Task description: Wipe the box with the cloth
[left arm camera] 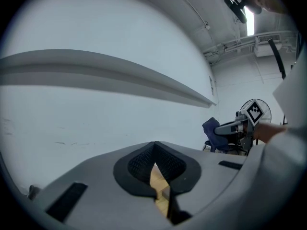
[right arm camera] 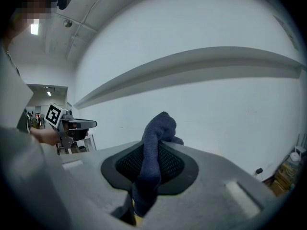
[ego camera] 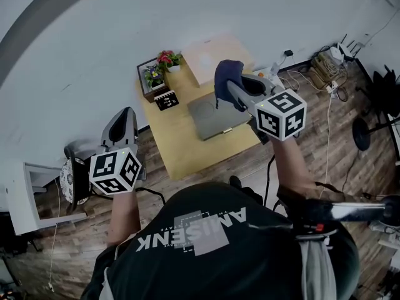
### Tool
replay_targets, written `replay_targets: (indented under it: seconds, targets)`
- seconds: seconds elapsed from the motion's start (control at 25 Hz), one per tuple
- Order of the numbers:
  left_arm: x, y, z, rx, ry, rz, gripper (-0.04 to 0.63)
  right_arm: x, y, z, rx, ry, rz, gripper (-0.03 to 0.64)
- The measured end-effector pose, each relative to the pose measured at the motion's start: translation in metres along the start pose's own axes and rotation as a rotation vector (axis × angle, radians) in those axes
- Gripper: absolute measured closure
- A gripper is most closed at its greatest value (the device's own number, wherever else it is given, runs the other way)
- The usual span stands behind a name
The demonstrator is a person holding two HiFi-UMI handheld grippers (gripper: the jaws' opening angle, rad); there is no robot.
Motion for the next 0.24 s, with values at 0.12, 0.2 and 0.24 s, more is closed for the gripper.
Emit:
replay_targets:
  seconds: [0.12,0.2,0.24]
  targets:
    - [0.0009,-0.0008,-0.0017,0.005,-0.001,0.005,0.595,-0.0007,-0.0017,0.0009,0.004,0.009,-0.001,0.546]
    - [0.0003,-0.0016,-0.0031,0.006,0.0,0.004,0.595,-0.0007,-0.0023,0.0001,0.006,0.009,-0.001,0.546]
    - [-0.0001,-0.002,-0.0038,0.007,0.0,0.003,0.595,-0.0007,-0.0025,-0.0003,0.006,0.008,-0.001,0.546]
Point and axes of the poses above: the fingertips, and each gripper's own axes: y backward along the fingers, x to its left, z out of its top, the point moved 2 cm from there along y, backward along the fingers, and after that the axes turned 7 degrees about -x, right-handed, at the moved point
